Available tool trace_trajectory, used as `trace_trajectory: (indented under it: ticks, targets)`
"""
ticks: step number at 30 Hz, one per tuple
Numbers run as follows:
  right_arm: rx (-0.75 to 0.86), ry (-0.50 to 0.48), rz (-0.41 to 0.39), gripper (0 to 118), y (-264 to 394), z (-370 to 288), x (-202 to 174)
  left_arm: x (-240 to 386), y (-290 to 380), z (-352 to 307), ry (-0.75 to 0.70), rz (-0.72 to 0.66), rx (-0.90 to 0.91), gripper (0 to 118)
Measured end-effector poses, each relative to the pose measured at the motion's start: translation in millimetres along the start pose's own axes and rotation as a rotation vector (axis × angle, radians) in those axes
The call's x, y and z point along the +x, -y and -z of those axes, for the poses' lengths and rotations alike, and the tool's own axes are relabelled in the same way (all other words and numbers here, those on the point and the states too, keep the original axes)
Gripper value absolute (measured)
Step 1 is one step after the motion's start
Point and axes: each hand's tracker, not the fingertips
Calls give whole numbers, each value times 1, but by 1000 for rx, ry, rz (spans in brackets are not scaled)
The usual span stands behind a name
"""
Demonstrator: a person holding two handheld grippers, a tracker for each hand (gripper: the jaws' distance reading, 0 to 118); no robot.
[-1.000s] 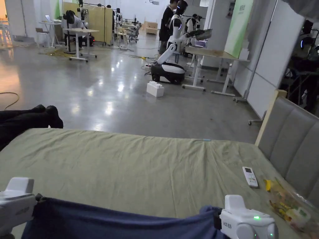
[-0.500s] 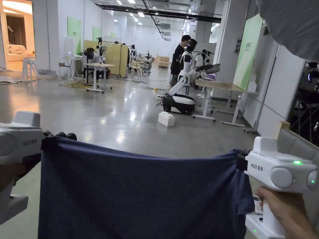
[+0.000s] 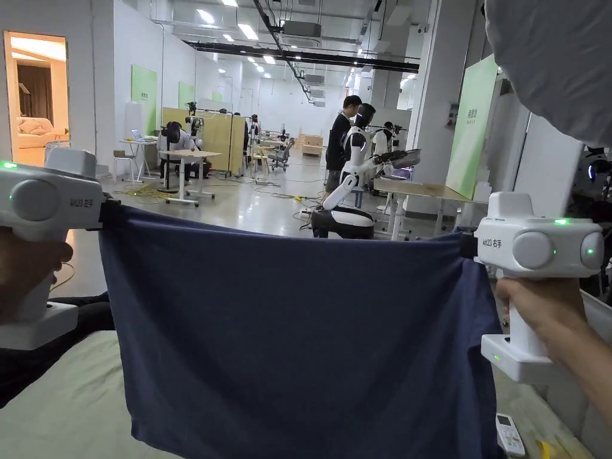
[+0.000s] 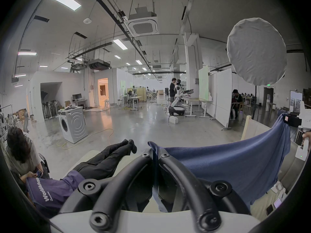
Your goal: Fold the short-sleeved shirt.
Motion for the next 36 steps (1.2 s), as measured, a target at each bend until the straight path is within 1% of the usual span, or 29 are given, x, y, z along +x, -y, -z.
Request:
trace_trajectory:
  ticks: [4,5,6,7,8,11,12,13,14,15,16,17,19,20,22,27,31,32,34,36]
  targets:
    - [23,14,12,4,-20,22,-3,0,-16,29,-12,-6,13,5]
    - [30,14,16,4,-24,27,-4,4,-18,28,-16,-13,18,5]
    - [26,23,18,4,-12,10,-3,4,-22,31,-19,4,37,5]
    - [39,22,16,4,-13,10,-3,4,-25,36,-25,2,49,5]
    - [-7,-21,66,4,-23,38,0,5,-28,39,-33,6,48,5]
    - [47,-14,41,4,-23,35,-1,4,-33,46,-43,1,46,5]
    - [78,-72,8,4,-48,47,-8,4,-35,47,-50,7,49,5]
    - [105,-63,-8,4,-54,48,-9,4,-36,45,-53,13,53,5]
    - [88,-70,4,4,-54,49,-8,4,-35,44,-58,17,48,5]
    - [119,-69,-9,4,-54,48,-8,4,-34,42,-61,9,57,5]
    - [134,-52,-45,4,-54,50,-7,4,-34,41,-63,6,62,5]
    - [138,-56,-47,4,-50,51,-7,3,-31,39,-62,5,51,5]
    - [131,-59,-44,4,-41,53,-6,3,-20,36,-56,0,46,5]
    - [141,-52,-25,4,-30,30,-12,4,-11,34,-61,5,29,5]
    - [112,-53,-44,4,-12,23,-15,2,4,32,-54,24,8,5]
    - [12,-41,-43,4,49,-4,-23,9,66,17,-34,27,-54,5]
    - [-47,-28,-25,4,93,-34,-29,14,117,-3,-26,20,-112,5]
    - [-49,-29,-35,4,105,-34,-26,15,131,-10,-17,16,-124,5]
    - [-93,-35,-15,4,125,-43,-22,15,153,-23,-15,4,-141,5]
    - [-84,-25,-45,4,143,-64,-23,16,174,-40,-1,-9,-147,5]
